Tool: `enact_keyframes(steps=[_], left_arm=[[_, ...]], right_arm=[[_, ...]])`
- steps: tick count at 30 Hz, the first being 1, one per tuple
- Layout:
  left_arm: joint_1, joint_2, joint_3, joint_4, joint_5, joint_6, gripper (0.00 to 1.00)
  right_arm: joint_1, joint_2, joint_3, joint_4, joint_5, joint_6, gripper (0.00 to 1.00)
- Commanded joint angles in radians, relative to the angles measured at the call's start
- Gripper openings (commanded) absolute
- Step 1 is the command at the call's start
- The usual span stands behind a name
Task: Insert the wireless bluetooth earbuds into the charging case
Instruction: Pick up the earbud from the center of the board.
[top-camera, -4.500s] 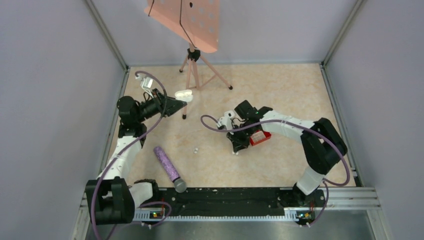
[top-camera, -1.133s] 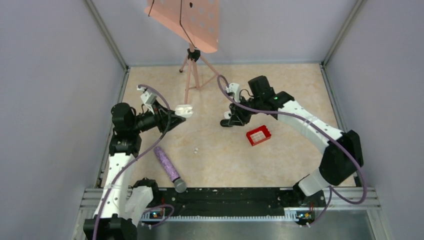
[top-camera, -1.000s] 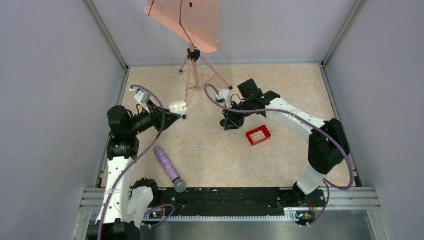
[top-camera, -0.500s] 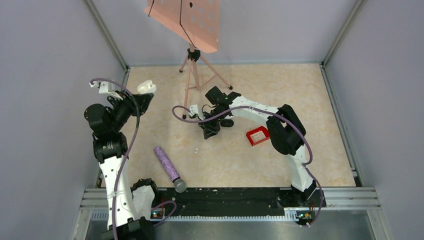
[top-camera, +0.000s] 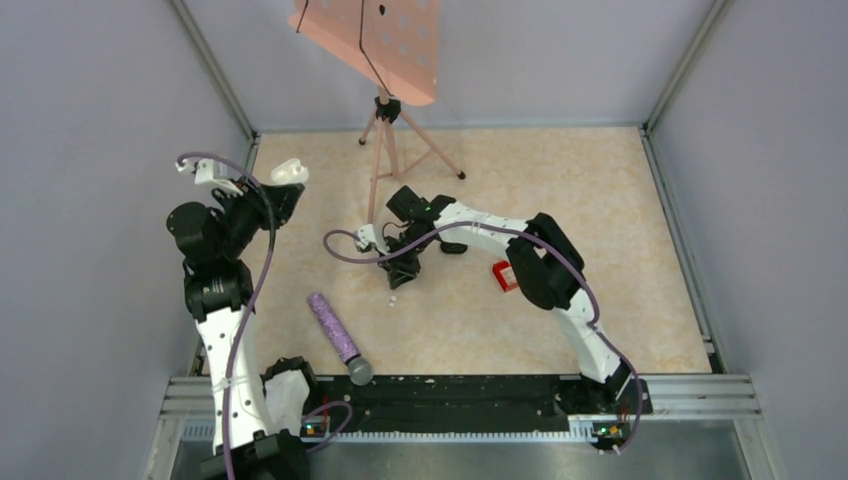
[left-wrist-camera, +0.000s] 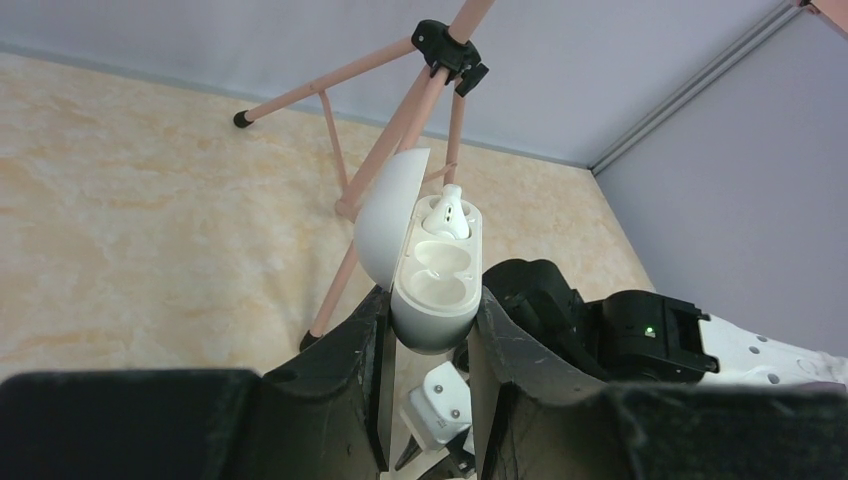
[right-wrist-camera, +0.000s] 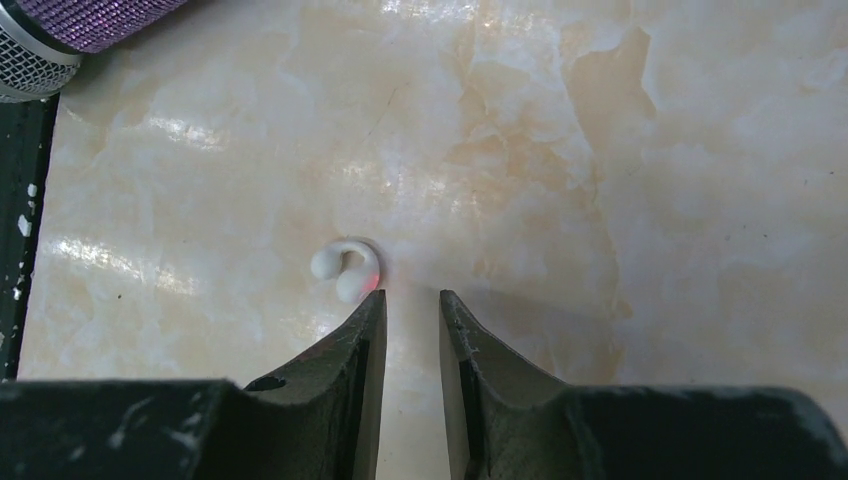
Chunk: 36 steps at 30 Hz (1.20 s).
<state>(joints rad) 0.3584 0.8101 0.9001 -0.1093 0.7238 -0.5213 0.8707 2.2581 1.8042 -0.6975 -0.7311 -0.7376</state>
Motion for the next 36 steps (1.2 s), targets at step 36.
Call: enact_keyframes(steps=[36], left_arm=[[0.005,0.003,0.040,0.009,0.022,0.006,0.00]], right_arm=[[0.046,0.027,-0.018,0.023,-0.047,-0.016,0.25]])
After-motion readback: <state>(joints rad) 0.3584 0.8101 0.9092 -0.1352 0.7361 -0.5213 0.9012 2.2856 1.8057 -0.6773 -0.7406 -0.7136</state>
